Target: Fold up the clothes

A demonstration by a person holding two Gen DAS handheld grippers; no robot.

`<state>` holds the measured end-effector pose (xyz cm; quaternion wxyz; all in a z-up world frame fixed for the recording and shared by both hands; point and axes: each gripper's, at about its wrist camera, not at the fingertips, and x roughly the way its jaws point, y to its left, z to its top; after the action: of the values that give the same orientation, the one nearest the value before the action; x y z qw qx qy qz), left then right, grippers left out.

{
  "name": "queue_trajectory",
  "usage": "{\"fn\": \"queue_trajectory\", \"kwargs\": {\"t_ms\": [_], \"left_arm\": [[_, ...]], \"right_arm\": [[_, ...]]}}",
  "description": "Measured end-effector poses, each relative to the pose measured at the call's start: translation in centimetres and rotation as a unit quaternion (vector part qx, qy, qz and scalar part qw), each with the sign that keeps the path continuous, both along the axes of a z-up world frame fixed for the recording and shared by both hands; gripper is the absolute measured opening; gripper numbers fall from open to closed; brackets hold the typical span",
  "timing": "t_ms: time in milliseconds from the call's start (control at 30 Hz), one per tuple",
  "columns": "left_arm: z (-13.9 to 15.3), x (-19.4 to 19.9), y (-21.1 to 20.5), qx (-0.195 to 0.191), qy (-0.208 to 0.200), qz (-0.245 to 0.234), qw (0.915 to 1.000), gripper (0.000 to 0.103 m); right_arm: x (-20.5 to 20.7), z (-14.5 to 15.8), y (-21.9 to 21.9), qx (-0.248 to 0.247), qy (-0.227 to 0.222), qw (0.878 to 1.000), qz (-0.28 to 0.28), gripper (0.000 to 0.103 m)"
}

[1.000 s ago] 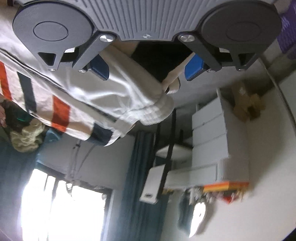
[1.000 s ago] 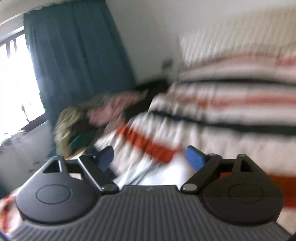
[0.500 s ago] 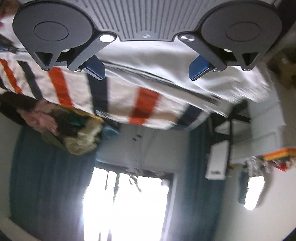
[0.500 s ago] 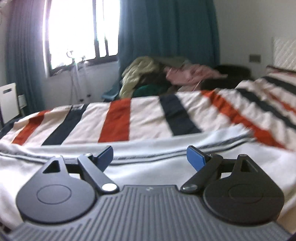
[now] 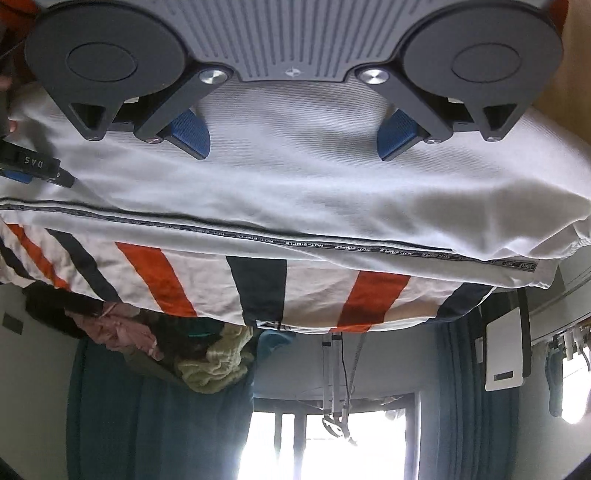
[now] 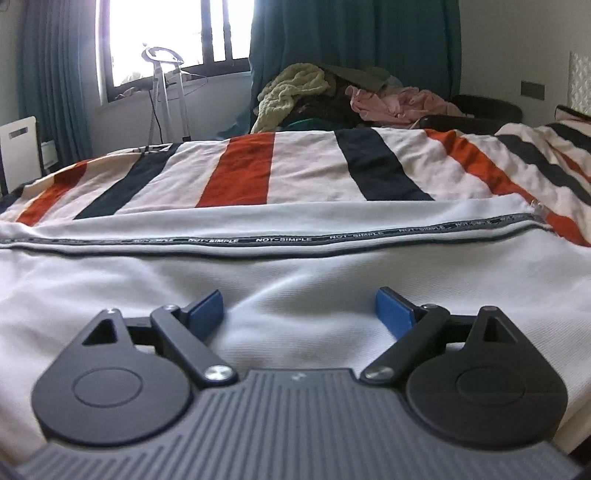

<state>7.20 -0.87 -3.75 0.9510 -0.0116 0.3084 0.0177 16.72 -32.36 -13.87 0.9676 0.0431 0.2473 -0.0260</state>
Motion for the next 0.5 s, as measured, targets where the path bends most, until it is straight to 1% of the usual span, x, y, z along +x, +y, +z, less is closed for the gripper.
{"fn": "queue_trajectory", "kwargs": {"t_ms": [67, 100, 133, 233, 367, 500], "left_arm": [[0.3, -0.3, 0.5, -0.009, 0.004, -0.003, 0.9999, 0.098], [0.4, -0.5, 0.6, -0.011, 0.007, -0.004, 0.9999, 0.098], [0.5, -0.6, 0.7, -0.010, 0.009, -0.006, 0.9999, 0.098], [0.9, -1.2, 0.7, -0.008, 0.014, -0.013, 0.9998, 0.098], [1.3, -2.1, 1.3, -0.028, 0.021, -0.018, 0.9992, 0.099], [1.8, -3.1, 1.6, -0.034, 0.022, -0.023, 0.9989, 0.099]], "right_arm": [[0.0, 0.0, -0.3, 0.009, 0.000, 1.000, 0.002, 0.091], [0.1, 0.0, -0.7, 0.020, 0.004, 1.000, 0.004, 0.093], [0.2, -0.1, -1.0, 0.031, 0.005, 0.999, 0.007, 0.098], [0.3, -0.2, -1.7, 0.058, 0.004, 0.998, 0.015, 0.099], [0.4, -0.1, -1.5, 0.055, 0.006, 0.998, 0.014, 0.099], [0.5, -0.1, -1.4, 0.051, 0.008, 0.999, 0.014, 0.099]]}}
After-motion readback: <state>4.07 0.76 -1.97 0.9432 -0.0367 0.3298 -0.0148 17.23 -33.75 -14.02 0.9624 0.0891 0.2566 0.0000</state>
